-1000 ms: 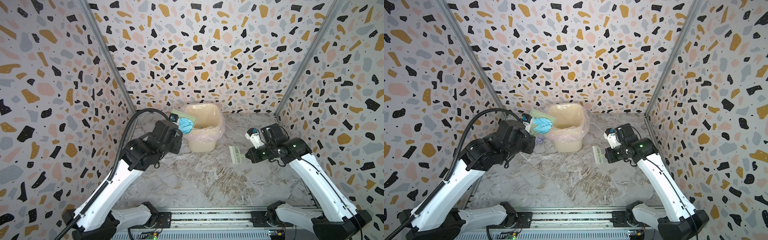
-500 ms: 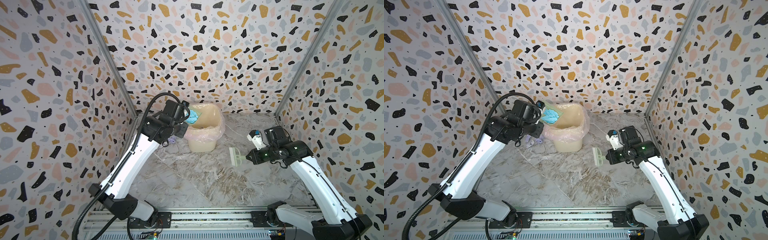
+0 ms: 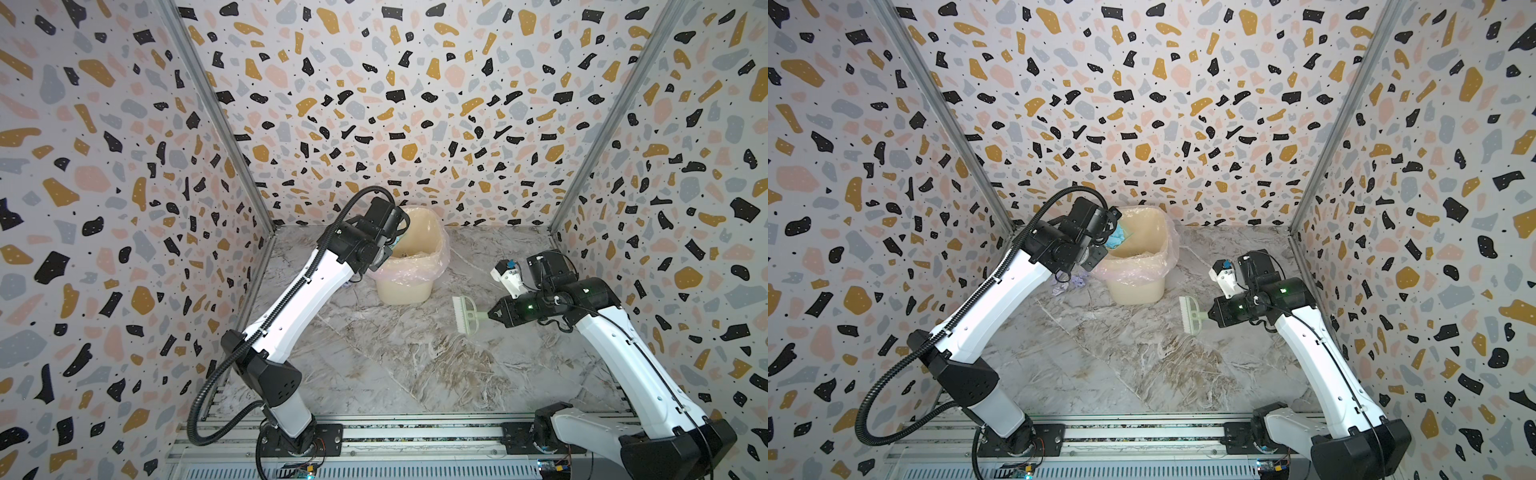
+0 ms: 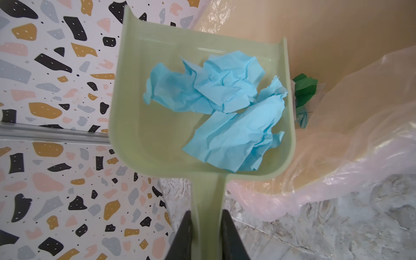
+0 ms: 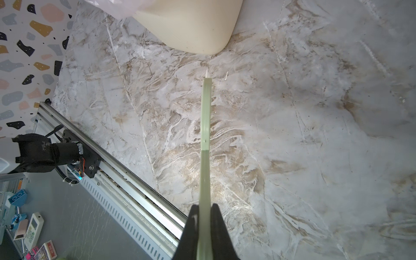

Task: Sweep away the paper scraps from the table
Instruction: 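Tip the dustpan over the bin opening with the left gripper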

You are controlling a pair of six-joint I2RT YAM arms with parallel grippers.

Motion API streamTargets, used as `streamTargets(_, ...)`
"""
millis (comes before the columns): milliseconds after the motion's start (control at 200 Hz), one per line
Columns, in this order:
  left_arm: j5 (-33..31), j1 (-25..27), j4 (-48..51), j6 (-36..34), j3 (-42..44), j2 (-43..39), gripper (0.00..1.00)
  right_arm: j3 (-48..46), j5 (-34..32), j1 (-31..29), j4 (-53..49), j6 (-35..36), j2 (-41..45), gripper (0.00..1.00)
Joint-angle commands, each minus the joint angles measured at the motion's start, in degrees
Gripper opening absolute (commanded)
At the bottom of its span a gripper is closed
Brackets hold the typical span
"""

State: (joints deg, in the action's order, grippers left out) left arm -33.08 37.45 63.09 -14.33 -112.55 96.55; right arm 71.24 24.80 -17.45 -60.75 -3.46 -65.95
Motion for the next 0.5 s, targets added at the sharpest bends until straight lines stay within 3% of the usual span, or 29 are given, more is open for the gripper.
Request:
streamTargets(0,-6.72,1.60,-0.70,-4.92,-1.80,0.51,0.00,-0.03,1.59,0.27,0.33,1.00,0.01,0.00)
streamTargets(491,-23.10,7.18,-11.46,-22.81,6.87,1.29,0.00,-1.15,2.74,0.14,0.68,1.19,-0.16,0.00)
